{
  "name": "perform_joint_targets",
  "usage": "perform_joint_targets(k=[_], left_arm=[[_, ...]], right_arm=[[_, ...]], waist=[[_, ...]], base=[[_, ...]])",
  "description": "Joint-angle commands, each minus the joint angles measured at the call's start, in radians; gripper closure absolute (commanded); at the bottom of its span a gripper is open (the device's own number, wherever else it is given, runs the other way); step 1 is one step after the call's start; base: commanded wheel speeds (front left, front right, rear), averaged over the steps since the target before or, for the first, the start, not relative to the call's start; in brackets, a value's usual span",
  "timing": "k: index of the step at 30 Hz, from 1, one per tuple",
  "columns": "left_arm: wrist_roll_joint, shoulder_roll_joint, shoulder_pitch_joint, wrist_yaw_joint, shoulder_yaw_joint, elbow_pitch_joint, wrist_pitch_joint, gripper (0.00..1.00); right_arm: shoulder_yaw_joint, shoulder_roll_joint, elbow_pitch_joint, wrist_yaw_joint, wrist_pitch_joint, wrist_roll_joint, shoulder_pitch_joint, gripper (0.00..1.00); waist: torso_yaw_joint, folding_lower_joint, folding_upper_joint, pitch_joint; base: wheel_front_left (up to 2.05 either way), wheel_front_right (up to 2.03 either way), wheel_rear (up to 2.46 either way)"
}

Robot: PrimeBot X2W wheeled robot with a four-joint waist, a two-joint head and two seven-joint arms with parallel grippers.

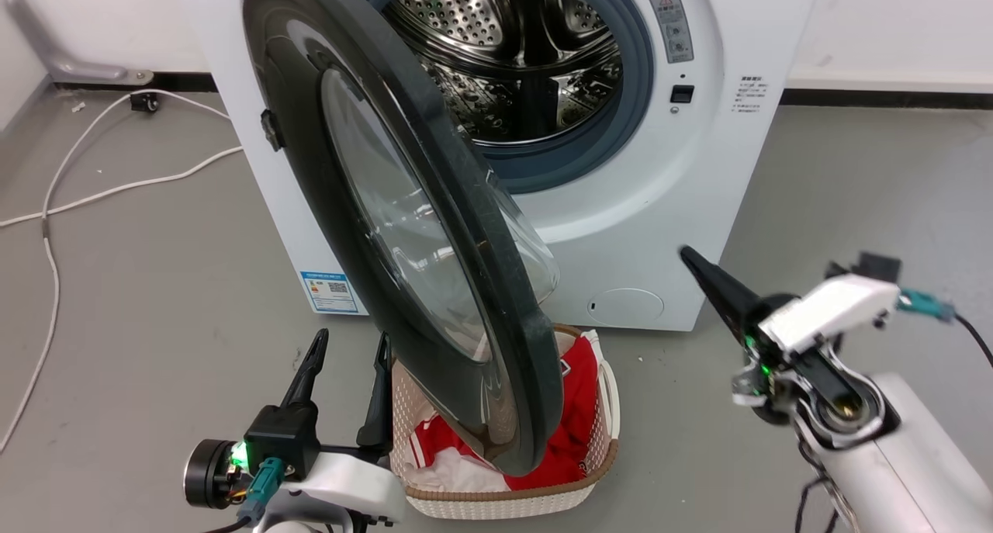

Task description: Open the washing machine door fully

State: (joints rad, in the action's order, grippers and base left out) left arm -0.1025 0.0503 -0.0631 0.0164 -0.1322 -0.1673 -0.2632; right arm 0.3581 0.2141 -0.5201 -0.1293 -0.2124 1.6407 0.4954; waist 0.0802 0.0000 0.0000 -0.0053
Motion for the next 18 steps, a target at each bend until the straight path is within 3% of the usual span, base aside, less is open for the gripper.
perform_joint_targets(k=[1,14,15,16,17,18], left_arm=[[-0.005,0.0,0.01,-0.005,-0.003,-0.003,-0.002,0.0],[0.003,0.0,0.029,-0.003,0.015,-0.006,-0.002,0.0],[0.004,0.0,0.031,-0.002,0.016,-0.005,-0.002,0.0],[0.005,0.0,0.032,-0.002,0.019,-0.005,-0.002,0.0],[0.005,0.0,0.034,-0.001,0.02,-0.004,-0.002,0.0],[0.006,0.0,0.034,-0.001,0.021,-0.004,-0.002,0.0]], right_arm=[[-0.015,0.005,0.018,-0.002,0.026,-0.002,-0.037,1.0],[-0.119,0.058,0.214,-0.002,0.297,-0.054,-0.349,1.0],[-0.122,0.057,0.224,-0.002,0.318,-0.064,-0.366,0.9],[-0.126,0.056,0.23,-0.002,0.341,-0.079,-0.382,0.54],[-0.127,0.06,0.234,-0.002,0.363,-0.098,-0.396,0.09],[-0.127,0.064,0.236,-0.002,0.386,-0.121,-0.407,0.0]], waist=[[0.003,0.0,0.0,-0.006],[-0.008,0.0,0.0,-0.029],[-0.009,0.0,0.0,-0.03],[-0.011,0.0,0.0,-0.03],[-0.013,0.0,0.0,-0.031],[-0.015,0.0,0.0,-0.031]], base=[[0.0,0.0,0.0],[0.0,0.0,0.0],[0.0,0.0,0.0],[0.0,0.0,0.0],[0.0,0.0,0.0],[0.0,0.0,0.0]])
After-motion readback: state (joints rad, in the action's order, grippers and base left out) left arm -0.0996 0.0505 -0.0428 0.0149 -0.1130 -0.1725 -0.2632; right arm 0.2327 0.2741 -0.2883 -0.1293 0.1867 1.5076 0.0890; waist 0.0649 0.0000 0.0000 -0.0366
